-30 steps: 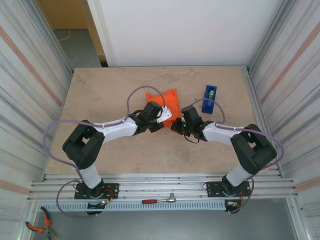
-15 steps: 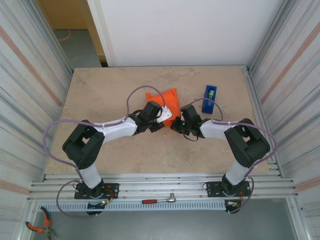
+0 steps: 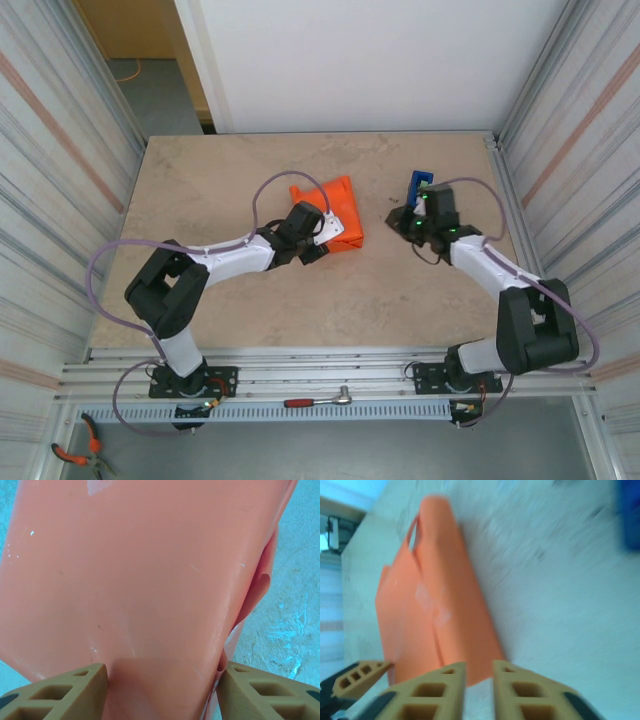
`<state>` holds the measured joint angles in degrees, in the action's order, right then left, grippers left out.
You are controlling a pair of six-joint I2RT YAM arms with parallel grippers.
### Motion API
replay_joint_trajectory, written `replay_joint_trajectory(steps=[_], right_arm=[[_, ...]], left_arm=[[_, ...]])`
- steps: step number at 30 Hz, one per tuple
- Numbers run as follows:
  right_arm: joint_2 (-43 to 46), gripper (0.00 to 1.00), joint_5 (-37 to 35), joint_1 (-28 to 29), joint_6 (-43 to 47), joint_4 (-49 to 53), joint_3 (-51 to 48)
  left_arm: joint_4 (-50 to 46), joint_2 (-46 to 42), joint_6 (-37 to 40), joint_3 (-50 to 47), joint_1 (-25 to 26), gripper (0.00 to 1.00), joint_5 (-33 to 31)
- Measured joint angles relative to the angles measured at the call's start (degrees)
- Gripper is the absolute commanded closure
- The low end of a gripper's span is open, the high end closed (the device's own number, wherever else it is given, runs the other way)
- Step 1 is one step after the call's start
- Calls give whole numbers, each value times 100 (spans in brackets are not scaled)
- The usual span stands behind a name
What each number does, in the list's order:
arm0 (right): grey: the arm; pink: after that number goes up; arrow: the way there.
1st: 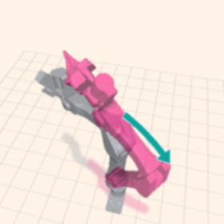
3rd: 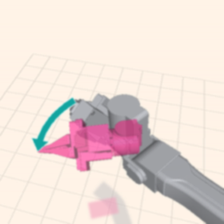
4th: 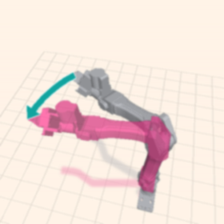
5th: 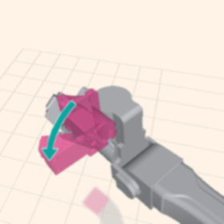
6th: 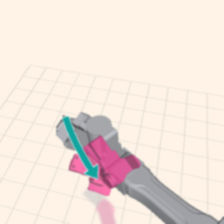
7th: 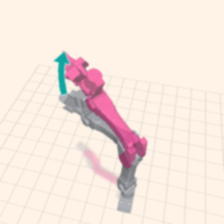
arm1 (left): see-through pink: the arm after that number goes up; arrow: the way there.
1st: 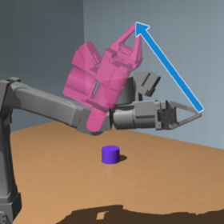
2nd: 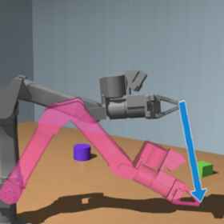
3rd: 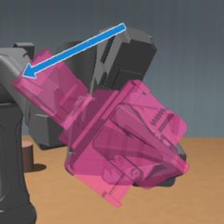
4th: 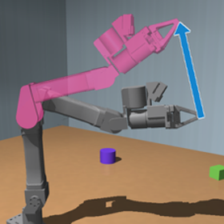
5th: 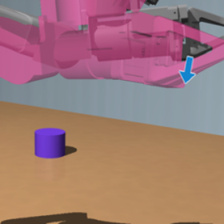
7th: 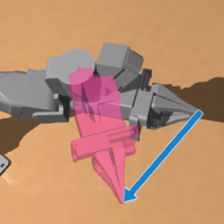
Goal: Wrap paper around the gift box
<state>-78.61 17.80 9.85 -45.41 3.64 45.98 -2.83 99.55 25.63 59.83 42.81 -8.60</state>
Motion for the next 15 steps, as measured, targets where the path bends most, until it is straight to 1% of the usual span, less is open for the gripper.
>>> replay_joint_trajectory(steps=[1,3,7,10,15], right_arm=[[24,57,68,-313,94,74,26],[-13,53,240,-835,179,238,122],[-435,52,732,-1683,256,339,542],[-938,54,1147,-2087,256,243,874],[-1725,58,1764,-2306,258,122,1281]], left_arm=[[7,0,0,-2,0,41,2],[20,0,-7,-13,0,41,0],[31,0,-15,-17,0,41,0],[35,0,-17,-17,0,42,0],[37,0,-20,-17,0,42,0]])
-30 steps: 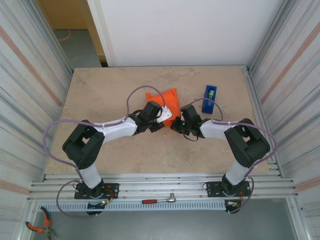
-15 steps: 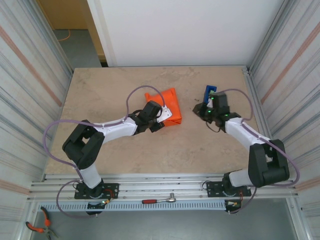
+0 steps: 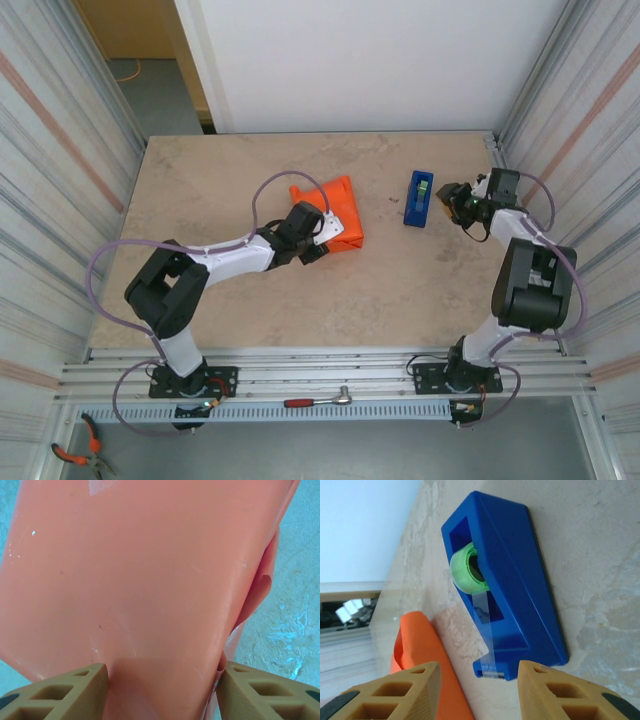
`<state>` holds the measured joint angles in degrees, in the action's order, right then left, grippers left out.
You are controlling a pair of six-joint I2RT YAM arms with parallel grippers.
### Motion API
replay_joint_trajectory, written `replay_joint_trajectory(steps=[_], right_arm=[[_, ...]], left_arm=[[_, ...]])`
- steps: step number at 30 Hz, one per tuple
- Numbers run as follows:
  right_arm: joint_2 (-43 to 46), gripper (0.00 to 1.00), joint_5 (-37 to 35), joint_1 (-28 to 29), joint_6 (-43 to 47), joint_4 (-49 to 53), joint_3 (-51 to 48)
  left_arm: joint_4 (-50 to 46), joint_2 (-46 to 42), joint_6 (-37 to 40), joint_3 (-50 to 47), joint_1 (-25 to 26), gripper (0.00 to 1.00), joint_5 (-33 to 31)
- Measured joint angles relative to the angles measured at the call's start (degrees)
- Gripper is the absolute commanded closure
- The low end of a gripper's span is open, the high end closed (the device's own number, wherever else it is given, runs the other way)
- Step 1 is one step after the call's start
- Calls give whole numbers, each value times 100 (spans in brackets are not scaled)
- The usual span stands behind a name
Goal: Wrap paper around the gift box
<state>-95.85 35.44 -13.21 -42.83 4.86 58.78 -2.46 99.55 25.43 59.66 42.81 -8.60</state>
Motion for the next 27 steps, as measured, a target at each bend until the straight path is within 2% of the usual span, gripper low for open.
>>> replay_joint_trajectory(steps=[10,27], right_arm=[[-907,62,796,0,-28,-348,267],[-1217,71,1073,116,-39,-531,326]], left_arm=[[0,2,-2,0,0,42,2],[92,42,-20,0,0,42,15]])
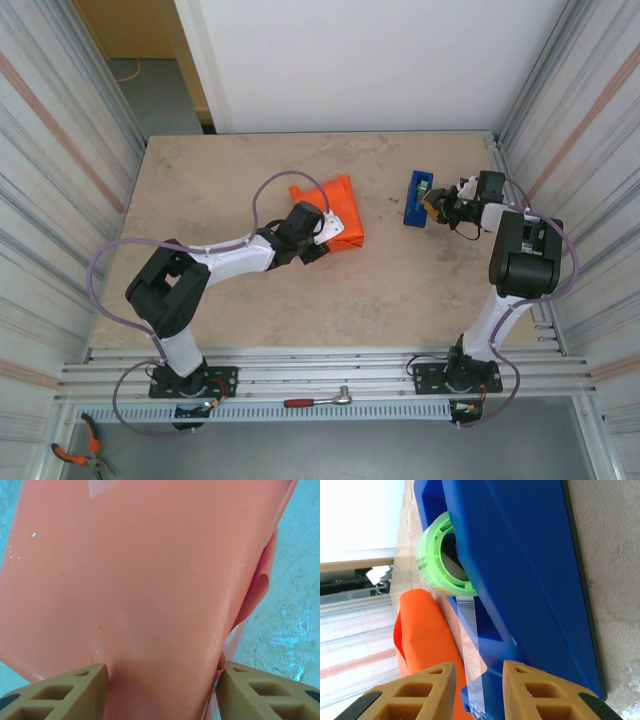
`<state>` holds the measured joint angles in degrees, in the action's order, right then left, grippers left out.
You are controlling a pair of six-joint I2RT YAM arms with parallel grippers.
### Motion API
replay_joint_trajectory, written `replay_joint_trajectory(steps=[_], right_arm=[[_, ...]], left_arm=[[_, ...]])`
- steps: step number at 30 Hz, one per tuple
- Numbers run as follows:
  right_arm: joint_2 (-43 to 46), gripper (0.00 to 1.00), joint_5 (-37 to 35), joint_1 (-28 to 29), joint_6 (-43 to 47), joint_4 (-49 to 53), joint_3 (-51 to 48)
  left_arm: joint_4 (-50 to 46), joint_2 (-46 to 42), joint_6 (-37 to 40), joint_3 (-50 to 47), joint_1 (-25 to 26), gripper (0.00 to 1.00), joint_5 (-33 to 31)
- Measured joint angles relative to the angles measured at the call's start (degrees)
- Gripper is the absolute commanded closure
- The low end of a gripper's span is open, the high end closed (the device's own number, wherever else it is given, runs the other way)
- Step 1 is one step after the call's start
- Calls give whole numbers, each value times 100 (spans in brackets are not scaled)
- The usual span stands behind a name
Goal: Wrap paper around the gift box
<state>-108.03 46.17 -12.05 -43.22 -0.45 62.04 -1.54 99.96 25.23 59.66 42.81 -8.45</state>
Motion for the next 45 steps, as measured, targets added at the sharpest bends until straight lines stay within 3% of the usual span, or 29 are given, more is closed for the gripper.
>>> replay_joint_trajectory(steps=[21,30,34,45], right_arm=[[-120,82,59,17,2,-22,85],[-149,90,63,17,0,-46,87],[-149,100,133,15,-11,-87,87],[-142,100,297,13,-310,-319,57]], left_arm=[[13,2,-2,0,0,42,4],[13,2,-2,0,0,42,4],[13,7,-2,0,0,42,2],[17,13,-2,0,0,43,2]])
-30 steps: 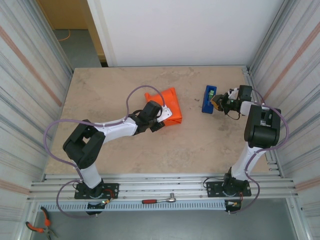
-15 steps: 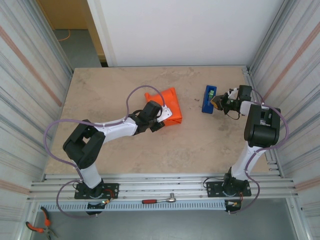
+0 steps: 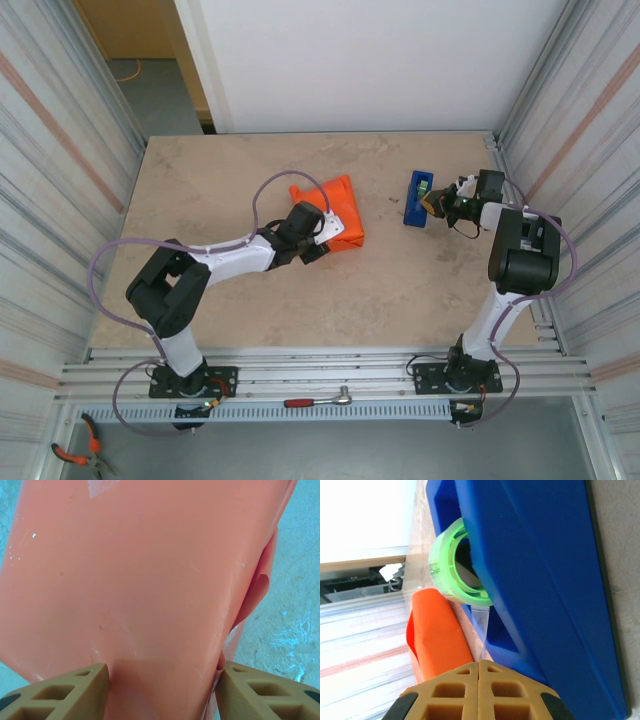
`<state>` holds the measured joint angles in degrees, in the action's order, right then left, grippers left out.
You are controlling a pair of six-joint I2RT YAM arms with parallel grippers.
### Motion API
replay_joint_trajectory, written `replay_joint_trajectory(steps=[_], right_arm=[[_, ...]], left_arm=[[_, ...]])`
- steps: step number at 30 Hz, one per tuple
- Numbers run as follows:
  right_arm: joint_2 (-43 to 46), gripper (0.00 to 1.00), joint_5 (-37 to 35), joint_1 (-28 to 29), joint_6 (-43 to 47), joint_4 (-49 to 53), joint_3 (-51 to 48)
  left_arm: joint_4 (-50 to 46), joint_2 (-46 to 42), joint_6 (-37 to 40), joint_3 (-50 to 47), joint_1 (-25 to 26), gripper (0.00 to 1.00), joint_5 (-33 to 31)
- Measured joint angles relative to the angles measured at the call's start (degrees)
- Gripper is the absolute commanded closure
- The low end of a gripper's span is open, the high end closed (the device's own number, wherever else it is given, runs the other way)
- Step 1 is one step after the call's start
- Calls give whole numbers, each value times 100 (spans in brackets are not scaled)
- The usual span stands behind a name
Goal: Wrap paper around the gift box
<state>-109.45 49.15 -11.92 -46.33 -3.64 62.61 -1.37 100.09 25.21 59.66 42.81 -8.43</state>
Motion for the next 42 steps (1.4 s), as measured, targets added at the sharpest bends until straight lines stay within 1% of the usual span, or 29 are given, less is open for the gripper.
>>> replay_joint_trajectory(steps=[11,20,27,42], right_arm=[[358,100,59,61,-435,-529,-273],[1095,100,-116,83,-584,-535,-896],[1421,100,-210,120,-619,-540,-1438],[1572,100,-483,216,-619,-831,-1939]], left_arm=[[4,2,0,0,2,43,0],[96,37,0,0,7,43,-9],[98,37,0,0,9,43,-15],[105,42,2,0,33,44,-44]])
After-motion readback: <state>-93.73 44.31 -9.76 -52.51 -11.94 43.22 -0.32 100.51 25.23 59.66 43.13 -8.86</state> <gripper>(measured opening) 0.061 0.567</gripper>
